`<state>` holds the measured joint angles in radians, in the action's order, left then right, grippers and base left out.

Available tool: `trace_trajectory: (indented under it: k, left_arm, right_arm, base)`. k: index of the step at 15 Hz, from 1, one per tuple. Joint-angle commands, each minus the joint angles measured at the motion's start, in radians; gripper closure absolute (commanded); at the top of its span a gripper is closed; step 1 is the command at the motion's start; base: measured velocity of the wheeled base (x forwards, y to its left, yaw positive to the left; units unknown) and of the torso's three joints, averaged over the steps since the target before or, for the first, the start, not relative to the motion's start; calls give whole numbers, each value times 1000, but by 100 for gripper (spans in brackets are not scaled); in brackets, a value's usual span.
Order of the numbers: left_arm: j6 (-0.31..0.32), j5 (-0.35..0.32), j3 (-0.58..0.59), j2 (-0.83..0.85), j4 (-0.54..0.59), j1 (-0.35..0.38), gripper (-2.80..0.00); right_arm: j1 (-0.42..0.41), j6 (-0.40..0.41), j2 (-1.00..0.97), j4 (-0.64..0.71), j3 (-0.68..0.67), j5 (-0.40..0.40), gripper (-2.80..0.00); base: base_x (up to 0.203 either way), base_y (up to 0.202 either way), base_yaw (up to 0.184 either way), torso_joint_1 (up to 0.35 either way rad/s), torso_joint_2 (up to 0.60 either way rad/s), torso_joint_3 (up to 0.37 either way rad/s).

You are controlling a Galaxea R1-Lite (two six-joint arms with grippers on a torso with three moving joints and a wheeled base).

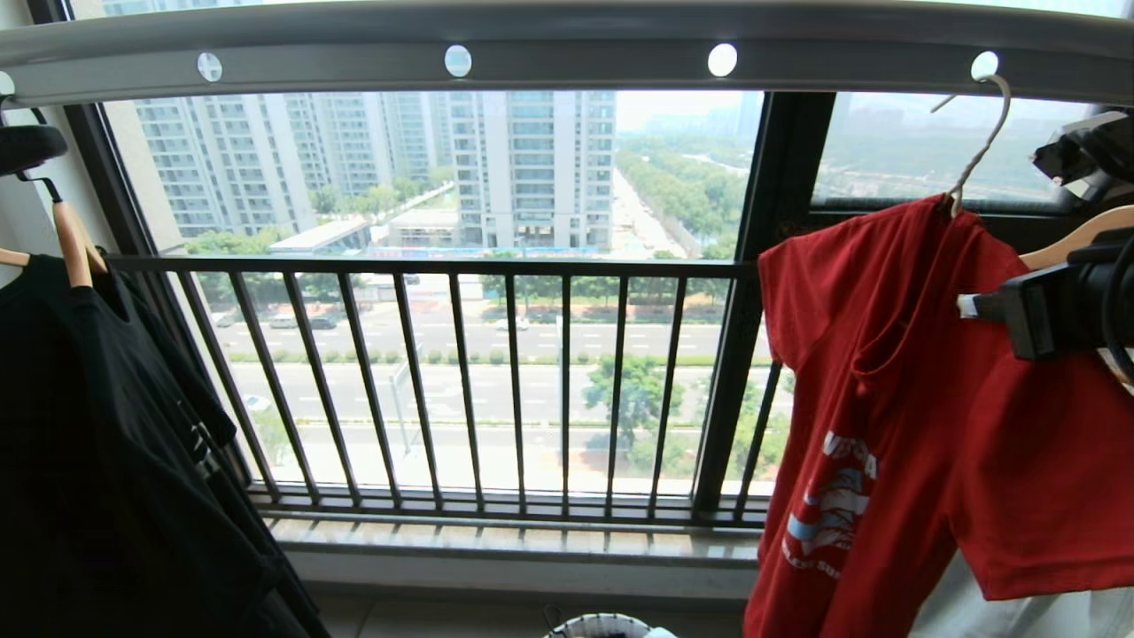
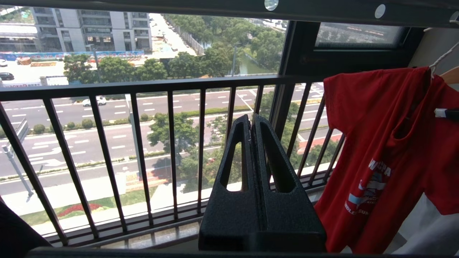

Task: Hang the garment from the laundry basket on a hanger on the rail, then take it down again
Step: Hang the clothes rack on the clothesline, then take the clothes off the clothes rack

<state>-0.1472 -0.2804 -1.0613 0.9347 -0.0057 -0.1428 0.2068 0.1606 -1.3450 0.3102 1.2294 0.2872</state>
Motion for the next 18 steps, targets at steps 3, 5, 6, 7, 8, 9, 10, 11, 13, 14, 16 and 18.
trace_trajectory:
  k: [3, 5, 6, 7, 8, 9, 10, 11, 13, 14, 16, 18]
  left_arm:
    - [-2, -2, 0, 1, 1, 0, 0]
    - [-2, -3, 0, 1, 3, -1, 0]
    - [-2, -3, 0, 1, 4, -1, 0]
    - [0, -3, 0, 3, 6, -1, 0]
    - [2, -3, 0, 6, 7, -1, 0]
    - [3, -3, -2, 10, 7, -1, 0]
    - [3, -4, -7, 14, 7, -1, 0]
    - [2, -3, -11, 16, 7, -1, 0]
    - [3, -6, -18, 14, 9, -1, 0]
    - [3, -13, -8, 10, 7, -3, 0]
    - [3, -56, -3, 0, 12, -4, 0]
    - [1, -73, 24, -42, 10, -3, 0]
  right_arm:
    - [0, -3, 9, 3, -2, 0, -280]
    - [0, -4, 36, 4, -7, -5, -280]
    - [0, -4, 57, 4, -17, -13, -280]
    - [1, -3, 84, 5, -28, -22, -280]
    - [1, -2, 114, 6, -39, -29, -280]
    - [2, -2, 145, 9, -46, -37, -280]
    - [1, -3, 174, 12, -55, -45, -280]
    - [1, -3, 208, 13, -69, -54, -280]
    - [1, -3, 269, 13, -95, -71, -280]
    - [0, -3, 303, 13, -111, -84, 0]
    - [0, -3, 366, 14, -129, -110, 0]
    - [1, -3, 441, 15, -141, -117, 0]
  base:
    - [0, 0, 0, 0, 0, 0]
    - [0, 0, 0, 0, 0, 0]
    - [0, 0, 0, 0, 0, 0]
    - [0, 0, 0, 0, 0, 0]
    - [0, 0, 0, 0, 0, 0]
    - [0, 0, 0, 0, 0, 0]
    - [0, 0, 0, 0, 0, 0]
    - [0, 0, 0, 0, 0, 0]
    - [0, 0, 0, 0, 0, 0]
    - [0, 0, 0, 0, 0, 0]
    - [0, 0, 0, 0, 0, 0]
    - [0, 0, 0, 0, 0, 0]
